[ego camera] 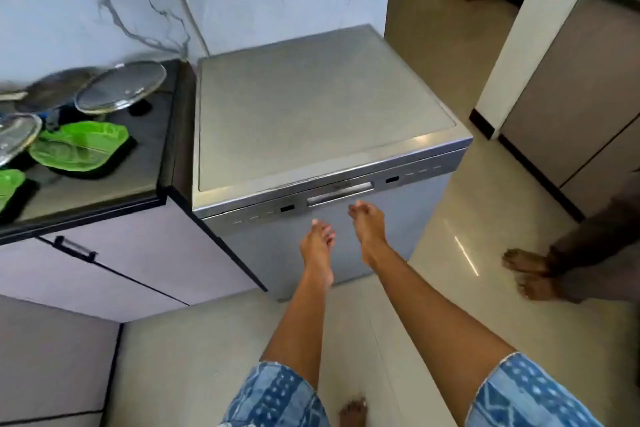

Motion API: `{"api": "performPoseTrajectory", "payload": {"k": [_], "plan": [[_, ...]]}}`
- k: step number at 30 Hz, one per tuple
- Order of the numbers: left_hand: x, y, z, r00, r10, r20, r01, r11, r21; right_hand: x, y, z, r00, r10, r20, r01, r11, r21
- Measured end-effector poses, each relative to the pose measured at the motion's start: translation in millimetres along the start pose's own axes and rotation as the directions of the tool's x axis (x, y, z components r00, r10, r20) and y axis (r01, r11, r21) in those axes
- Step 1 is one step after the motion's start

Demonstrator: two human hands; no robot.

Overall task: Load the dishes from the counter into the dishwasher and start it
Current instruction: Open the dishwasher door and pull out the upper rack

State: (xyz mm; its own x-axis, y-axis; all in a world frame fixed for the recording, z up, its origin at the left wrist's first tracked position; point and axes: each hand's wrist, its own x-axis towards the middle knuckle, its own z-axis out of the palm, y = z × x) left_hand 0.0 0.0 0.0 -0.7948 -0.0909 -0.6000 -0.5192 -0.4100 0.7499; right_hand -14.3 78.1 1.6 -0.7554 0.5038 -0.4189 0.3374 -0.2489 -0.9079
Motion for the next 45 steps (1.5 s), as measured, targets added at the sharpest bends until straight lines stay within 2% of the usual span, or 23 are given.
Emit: {"api": "performPoseTrajectory", "payload": {"k": [2,4,8,13,22,24,26,27,28,29,30,31,32,33,34,35,36,37,38,39,41,43,45], "plan": [[24,8,11,0.996,-0.041,0.084,0.053,0.988,-0.146,20,-7,12,0.994,0.11,0.021,-0.111,0.957,0.267],[48,19,21,0.993,-0.067,0.099,0.091,0.961,-0.26,43,-15,20,0.974,0.221,0.049,-0.217,0.849,0.482],[62,26,36,0.991,-0.111,0.08,0.136,0.861,-0.491,58,-24,27,0.943,0.315,0.106,-0.303,0.687,0.66],[62,24,40,0.99,-0.118,0.072,0.138,0.789,-0.599,59,-26,21,0.934,0.315,0.171,-0.347,0.678,0.648],[58,14,32,0.994,-0.09,0.065,0.111,0.843,-0.527,49,-25,12,0.946,0.263,0.191,-0.325,0.73,0.601],[37,-2,22,0.995,-0.088,0.043,0.097,0.871,-0.481,35,-11,0,0.949,0.274,0.153,-0.313,0.777,0.547],[5,-20,5,0.995,-0.094,0.019,0.095,0.94,-0.327,14,6,-23,0.953,0.283,0.107,-0.303,0.883,0.358],[-12,-28,-4,0.995,-0.095,-0.007,0.092,0.98,-0.174,2,12,-35,0.962,0.261,0.085,-0.272,0.95,0.156],[-29,-33,-13,0.997,-0.068,-0.048,0.068,0.998,0.002,-9,14,-47,0.976,0.203,0.071,-0.194,0.974,-0.12],[-44,-36,-23,0.996,0.035,-0.082,-0.019,0.982,0.188,-19,13,-57,0.992,0.104,0.068,-0.067,0.906,-0.418],[-53,-38,-35,0.968,0.238,-0.079,-0.191,0.904,0.383,-27,10,-65,0.996,-0.038,0.077,0.08,0.743,-0.664],[-58,-36,-45,0.877,0.481,0.004,-0.394,0.714,0.579,-34,5,-68,0.969,-0.217,0.118,0.219,0.537,-0.814],[-61,-33,-55,0.727,0.67,0.153,-0.548,0.431,0.716,-42,0,-69,0.909,-0.363,0.203,0.343,0.377,-0.86],[-58,-30,-64,0.574,0.753,0.321,-0.604,0.126,0.787,-48,-3,-67,0.841,-0.439,0.316,0.459,0.271,-0.846],[-52,-29,-72,0.521,0.719,0.46,-0.565,-0.113,0.817,-50,-1,-63,0.784,-0.433,0.445,0.553,0.162,-0.817],[-44,-27,-81,0.585,0.606,0.539,-0.494,-0.261,0.829,-51,4,-59,0.745,-0.351,0.567,0.619,0.045,-0.784],[-38,-25,-88,0.69,0.477,0.545,-0.425,-0.344,0.838,-49,13,-56,0.728,-0.222,0.649,0.653,-0.067,-0.755],[-35,-26,-95,0.778,0.363,0.513,-0.379,-0.379,0.844,-48,23,-55,0.717,-0.096,0.69,0.67,-0.176,-0.721],[-33,-27,-101,0.822,0.282,0.495,-0.37,-0.395,0.841,-48,32,-56,0.713,-0.01,0.701,0.677,-0.253,-0.691],[-34,-30,-106,0.83,0.239,0.503,-0.381,-0.416,0.826,-49,38,-58,0.71,0.04,0.703,0.682,-0.29,-0.672],[-39,-34,-114,0.809,0.197,0.554,-0.435,-0.432,0.79,-53,42,-64,0.7,0.056,0.712,0.693,-0.294,-0.659],[-48,-36,-122,0.809,0.179,0.559,-0.466,-0.384,0.797,-63,44,-70,0.687,0.091,0.721,0.71,-0.299,-0.638],[-57,-44,-131,0.812,0.116,0.573,-0.479,-0.431,0.765,-74,54,-80,0.695,0.14,0.705,0.712,-0.269,-0.648]]}}
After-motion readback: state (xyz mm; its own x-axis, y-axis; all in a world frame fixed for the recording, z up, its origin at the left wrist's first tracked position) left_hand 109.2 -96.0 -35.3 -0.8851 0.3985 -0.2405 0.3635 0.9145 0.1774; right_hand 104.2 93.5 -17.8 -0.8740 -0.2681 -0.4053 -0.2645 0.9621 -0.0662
